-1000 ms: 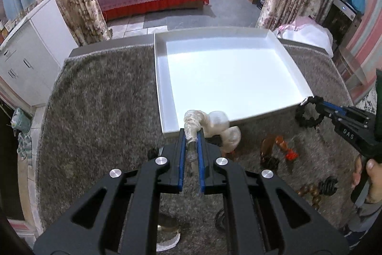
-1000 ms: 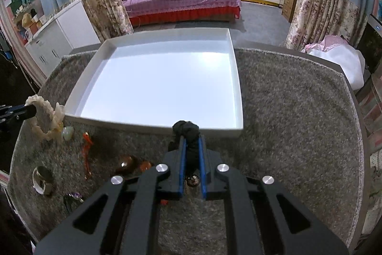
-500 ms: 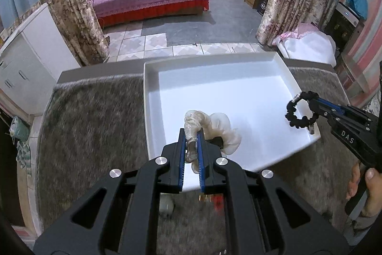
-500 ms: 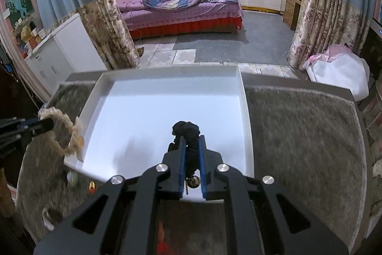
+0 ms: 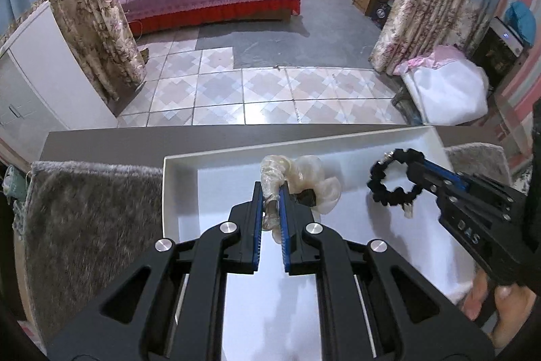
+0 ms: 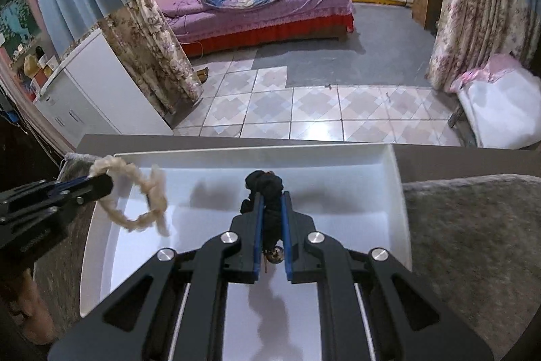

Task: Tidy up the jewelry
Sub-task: 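Lift and carry the white necklace and black bracelet into the white tray with both tools, then open both tools to release the necklace and bracelet in the tray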

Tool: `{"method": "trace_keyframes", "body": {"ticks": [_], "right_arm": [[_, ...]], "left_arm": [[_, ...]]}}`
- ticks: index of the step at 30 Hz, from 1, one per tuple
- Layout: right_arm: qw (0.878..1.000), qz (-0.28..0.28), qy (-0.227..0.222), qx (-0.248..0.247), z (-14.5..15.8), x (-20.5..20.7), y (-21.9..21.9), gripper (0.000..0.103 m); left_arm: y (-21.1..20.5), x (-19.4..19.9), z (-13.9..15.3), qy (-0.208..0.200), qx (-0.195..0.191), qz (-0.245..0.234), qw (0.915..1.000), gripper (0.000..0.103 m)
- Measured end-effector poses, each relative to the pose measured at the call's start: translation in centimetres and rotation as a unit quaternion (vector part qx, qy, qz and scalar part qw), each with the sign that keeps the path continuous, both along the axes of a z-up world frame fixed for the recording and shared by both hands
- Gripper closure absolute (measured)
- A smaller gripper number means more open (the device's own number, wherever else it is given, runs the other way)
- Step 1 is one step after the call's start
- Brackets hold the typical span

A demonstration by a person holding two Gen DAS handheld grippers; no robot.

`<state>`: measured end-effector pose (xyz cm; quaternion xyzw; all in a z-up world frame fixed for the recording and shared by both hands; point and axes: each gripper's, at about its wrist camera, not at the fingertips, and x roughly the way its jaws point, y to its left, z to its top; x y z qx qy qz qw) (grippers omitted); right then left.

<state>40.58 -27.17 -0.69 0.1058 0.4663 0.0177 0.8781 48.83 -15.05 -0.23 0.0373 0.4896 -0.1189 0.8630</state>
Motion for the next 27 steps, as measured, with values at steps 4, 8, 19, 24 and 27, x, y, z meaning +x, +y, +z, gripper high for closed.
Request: {"method": "trace_keyframes", "body": {"ticks": [4,8,19,24,27], "right_arm": [[1.000,-0.007,0.014,-0.002,-1.5,1.4,-0.1,0.093],[1.000,-0.007,0.020,-0.011,-2.2,2.3,0.2,0.093],[0.999,-0.006,0.037,-0.038,-3.6,3.1,1.7,0.090],[0.998,-0.011,0.040,-0.043,-3.3,2.9,1.2,0.088],[0.998,-0.015,0.032,-0.046,-2.7,2.7,1.0,0.058]], "left_arm": [[0.0,1.7,-1.8,0.004,0.027,0.007,0.9996,0.096],[0.3,2.3,-3.3,0.006,0.048,0.013,0.9988,0.096],[0.5,2.3,-5.2,0.009,0.066,0.019,0.9976,0.090],[1.0,1.9,-4.9,0.012,0.060,0.022,0.9979,0.074],[0.8,1.0,-4.2,-0.006,0.065,0.020,0.9977,0.049]]}}
